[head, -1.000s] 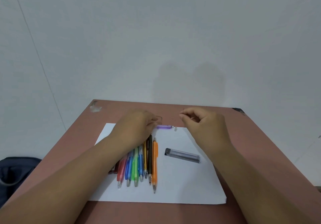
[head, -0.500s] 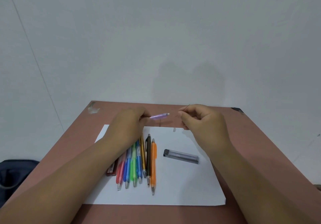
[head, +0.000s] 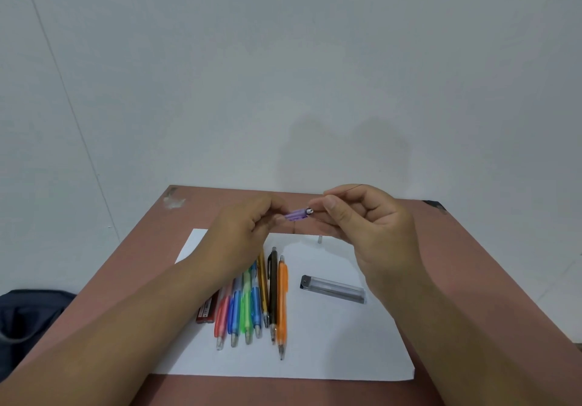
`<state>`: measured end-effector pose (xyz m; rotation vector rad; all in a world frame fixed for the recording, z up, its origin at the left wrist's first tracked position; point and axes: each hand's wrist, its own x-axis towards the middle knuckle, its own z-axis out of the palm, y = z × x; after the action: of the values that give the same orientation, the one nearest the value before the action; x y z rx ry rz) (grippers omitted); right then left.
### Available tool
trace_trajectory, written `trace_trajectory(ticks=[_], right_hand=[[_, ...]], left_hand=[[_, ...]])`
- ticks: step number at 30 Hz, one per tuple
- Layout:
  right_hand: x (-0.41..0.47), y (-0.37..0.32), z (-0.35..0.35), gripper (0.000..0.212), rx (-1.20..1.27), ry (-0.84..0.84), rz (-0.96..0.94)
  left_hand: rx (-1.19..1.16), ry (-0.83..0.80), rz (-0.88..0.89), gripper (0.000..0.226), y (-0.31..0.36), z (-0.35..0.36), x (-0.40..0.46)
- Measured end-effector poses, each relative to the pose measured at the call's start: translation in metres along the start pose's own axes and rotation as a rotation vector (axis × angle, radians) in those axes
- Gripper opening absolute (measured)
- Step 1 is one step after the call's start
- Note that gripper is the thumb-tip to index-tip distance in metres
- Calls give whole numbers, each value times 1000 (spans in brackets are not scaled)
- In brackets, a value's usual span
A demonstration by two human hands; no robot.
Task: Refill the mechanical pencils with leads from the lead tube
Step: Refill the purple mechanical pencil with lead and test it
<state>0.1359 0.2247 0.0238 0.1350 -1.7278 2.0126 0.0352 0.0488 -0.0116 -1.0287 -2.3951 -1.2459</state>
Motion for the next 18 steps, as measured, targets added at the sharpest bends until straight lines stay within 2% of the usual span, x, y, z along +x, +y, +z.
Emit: trace_trajectory(ticks=[5, 10, 13, 18], right_hand=[[0, 0, 0, 17, -24, -23, -30], [1, 2, -1, 14, -33, -38, -56], [2, 4, -2, 18, -109, -18, -90], [3, 7, -3, 7, -166, -9, -106]], left_hand=[[-11, -6, 8, 33, -1, 1, 0], [-23, -25, 11, 31, -2, 2, 0], [-21, -20, 38, 34, -1, 1, 0], [-20, -22, 52, 34, -2, 1, 0]])
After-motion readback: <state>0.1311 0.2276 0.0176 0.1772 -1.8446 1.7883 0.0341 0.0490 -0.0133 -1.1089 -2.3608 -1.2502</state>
